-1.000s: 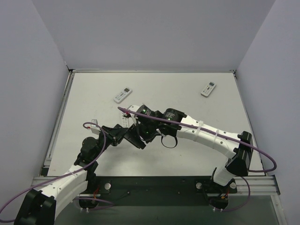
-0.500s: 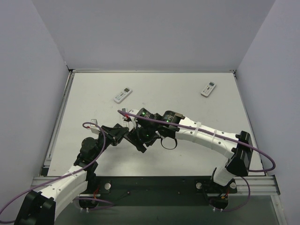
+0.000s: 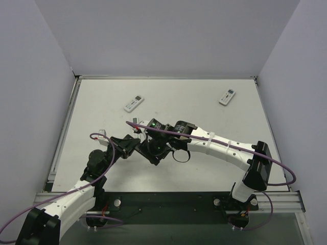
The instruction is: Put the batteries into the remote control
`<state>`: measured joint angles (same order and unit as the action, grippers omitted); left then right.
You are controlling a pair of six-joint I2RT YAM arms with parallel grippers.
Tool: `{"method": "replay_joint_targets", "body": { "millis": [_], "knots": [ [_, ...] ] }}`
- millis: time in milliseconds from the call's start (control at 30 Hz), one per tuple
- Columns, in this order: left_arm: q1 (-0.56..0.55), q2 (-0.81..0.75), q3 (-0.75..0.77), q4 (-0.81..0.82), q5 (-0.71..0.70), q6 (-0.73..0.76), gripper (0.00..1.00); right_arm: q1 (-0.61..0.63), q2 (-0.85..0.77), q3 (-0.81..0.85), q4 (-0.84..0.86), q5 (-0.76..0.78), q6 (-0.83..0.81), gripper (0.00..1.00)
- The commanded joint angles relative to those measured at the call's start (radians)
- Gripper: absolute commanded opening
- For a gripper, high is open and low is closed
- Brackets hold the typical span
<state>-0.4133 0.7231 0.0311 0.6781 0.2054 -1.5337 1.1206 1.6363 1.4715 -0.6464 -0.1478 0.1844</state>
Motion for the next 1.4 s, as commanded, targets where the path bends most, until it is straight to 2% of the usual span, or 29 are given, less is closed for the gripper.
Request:
{"method": "replay_joint_targets", "body": {
  "millis": [0, 333, 500, 667, 1100, 1367],
  "knots": [
    [-0.004, -0.011, 0.036, 0.083, -0.003, 0.003, 0.00, 0.002, 0.019, 0.032, -0.009, -0.009, -0.005, 0.52],
    [-0.004, -0.011, 0.038, 0.089, -0.001, 0.003, 0.00, 0.004, 0.031, 0.047, -0.009, -0.022, -0.008, 0.39],
    [-0.004, -0.007, 0.039, 0.089, 0.000, 0.003, 0.00, 0.004, 0.042, 0.055, -0.007, -0.026, -0.011, 0.30],
    [-0.004, -0.004, 0.032, 0.084, -0.001, 0.021, 0.00, 0.002, 0.033, 0.046, -0.004, 0.010, -0.017, 0.27],
    [0.007, -0.042, 0.023, 0.046, -0.009, 0.035, 0.00, -0.033, -0.035, -0.089, 0.060, 0.034, -0.019, 0.00],
    [0.021, -0.074, 0.021, -0.028, 0.002, 0.035, 0.00, -0.050, -0.098, -0.172, 0.106, 0.109, -0.052, 0.00]
  ]
}}
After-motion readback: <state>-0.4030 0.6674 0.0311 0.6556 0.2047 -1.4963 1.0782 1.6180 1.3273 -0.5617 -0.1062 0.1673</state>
